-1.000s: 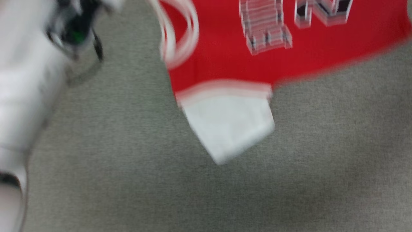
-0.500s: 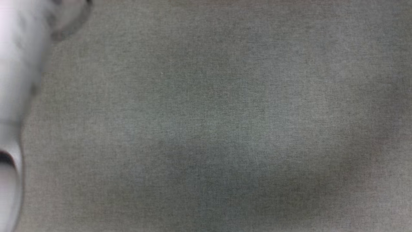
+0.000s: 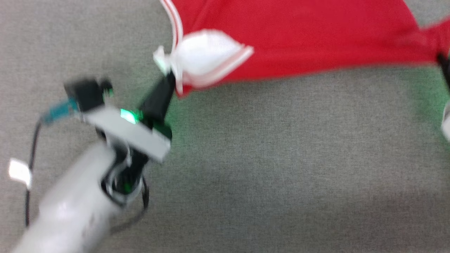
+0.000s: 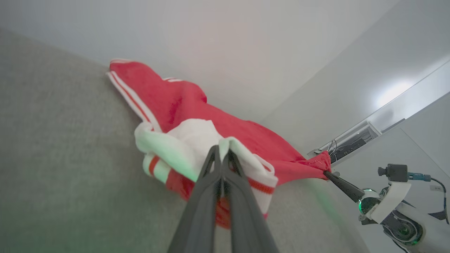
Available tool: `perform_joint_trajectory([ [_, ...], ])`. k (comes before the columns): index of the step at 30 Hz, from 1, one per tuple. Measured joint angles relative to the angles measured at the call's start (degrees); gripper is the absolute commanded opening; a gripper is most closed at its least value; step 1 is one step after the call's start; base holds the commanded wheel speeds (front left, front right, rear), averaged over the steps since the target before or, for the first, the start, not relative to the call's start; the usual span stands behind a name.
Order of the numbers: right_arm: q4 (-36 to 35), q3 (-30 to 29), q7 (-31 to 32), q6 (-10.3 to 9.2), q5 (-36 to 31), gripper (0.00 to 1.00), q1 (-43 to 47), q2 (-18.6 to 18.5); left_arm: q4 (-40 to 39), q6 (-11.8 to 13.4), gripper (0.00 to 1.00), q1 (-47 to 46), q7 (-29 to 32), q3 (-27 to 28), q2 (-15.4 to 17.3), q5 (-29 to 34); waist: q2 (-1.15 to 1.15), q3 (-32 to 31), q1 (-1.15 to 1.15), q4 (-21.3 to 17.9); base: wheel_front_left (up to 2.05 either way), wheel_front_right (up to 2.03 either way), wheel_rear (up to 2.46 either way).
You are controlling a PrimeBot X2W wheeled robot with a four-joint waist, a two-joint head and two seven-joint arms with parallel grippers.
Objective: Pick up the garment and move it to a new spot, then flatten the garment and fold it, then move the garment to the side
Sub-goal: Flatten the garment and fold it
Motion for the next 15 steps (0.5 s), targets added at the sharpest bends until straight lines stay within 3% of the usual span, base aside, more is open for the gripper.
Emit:
perform_joint_trajectory([
  [7, -9.6, -1.6, 0.5, 0.00, 3.3, 0.00, 17.7, -4.3, -10.5, 0.0, 0.00, 18.6, 0.0, 2.0, 1.6, 0.6, 0.00, -3.6, 0.00, 0.2, 0.00, 0.00, 0.00],
  [15, -20.1, -10.4, 2.9, 0.00, 1.3, 0.00, 34.4, -6.7, -23.8, 0.0, 0.00, 35.7, 0.0, 8.5, 4.9, 2.5, 0.00, -7.6, 0.00, 0.0, 0.00, 0.00, 0.00],
])
